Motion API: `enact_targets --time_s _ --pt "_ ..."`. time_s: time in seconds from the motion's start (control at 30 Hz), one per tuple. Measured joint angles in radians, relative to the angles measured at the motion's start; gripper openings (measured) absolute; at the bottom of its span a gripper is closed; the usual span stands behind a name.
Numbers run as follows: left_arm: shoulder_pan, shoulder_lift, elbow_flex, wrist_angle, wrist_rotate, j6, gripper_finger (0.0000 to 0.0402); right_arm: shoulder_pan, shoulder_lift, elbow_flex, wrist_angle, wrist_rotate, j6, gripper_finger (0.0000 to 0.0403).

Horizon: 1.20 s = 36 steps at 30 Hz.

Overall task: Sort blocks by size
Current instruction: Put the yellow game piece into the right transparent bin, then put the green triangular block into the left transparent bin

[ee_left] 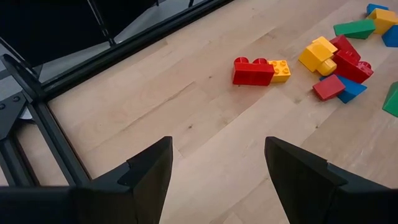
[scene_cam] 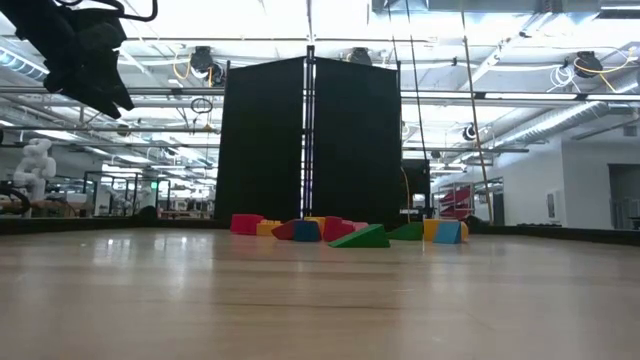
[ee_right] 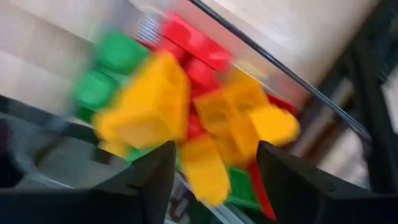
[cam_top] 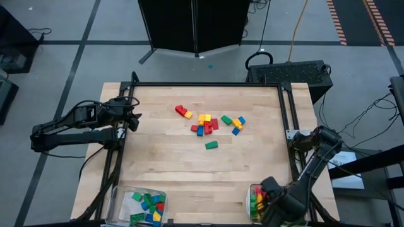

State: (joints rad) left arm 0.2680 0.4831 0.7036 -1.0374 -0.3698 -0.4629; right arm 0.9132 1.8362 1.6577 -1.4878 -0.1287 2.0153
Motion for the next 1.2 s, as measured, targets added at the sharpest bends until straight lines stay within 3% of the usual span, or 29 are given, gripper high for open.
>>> enact_targets --time_s 0.13,0.23,0.37,0.6,0.73,0.97,1.2 --pt "0.000 0.000 0.000 0.000 0.000 0.000 0.0255 -0.051 -0.005 0.006 0.063 0.075 -0.068 0.0242" --pt "0.000 0.000 0.000 0.000 0.000 0.000 0.0255 -0.121 -0.019 0.050 0.138 0.225 -0.163 0.0258" --pt "0.000 0.000 0.000 0.000 0.000 0.000 0.0255 -0.254 -0.024 0.112 0.247 0.419 -0.469 0.0275" --pt "0.000 0.000 0.000 0.000 -0.002 0.000 0.0255 -0.545 0.021 0.118 0.296 0.418 -1.179 0.0286" --pt "0.000 0.000 0.000 0.000 -0.002 0.000 0.0255 -0.683 0.062 0.118 0.311 0.400 -1.481 0.0287" --pt "0.000 0.000 0.000 0.000 -0.002 0.000 0.0255 -0.859 0.173 0.117 0.327 0.252 -1.813 0.0287" --pt "0.000 0.000 0.000 0.000 -0.002 0.000 0.0255 -0.914 0.273 0.117 0.382 0.225 -2.020 0.0286"
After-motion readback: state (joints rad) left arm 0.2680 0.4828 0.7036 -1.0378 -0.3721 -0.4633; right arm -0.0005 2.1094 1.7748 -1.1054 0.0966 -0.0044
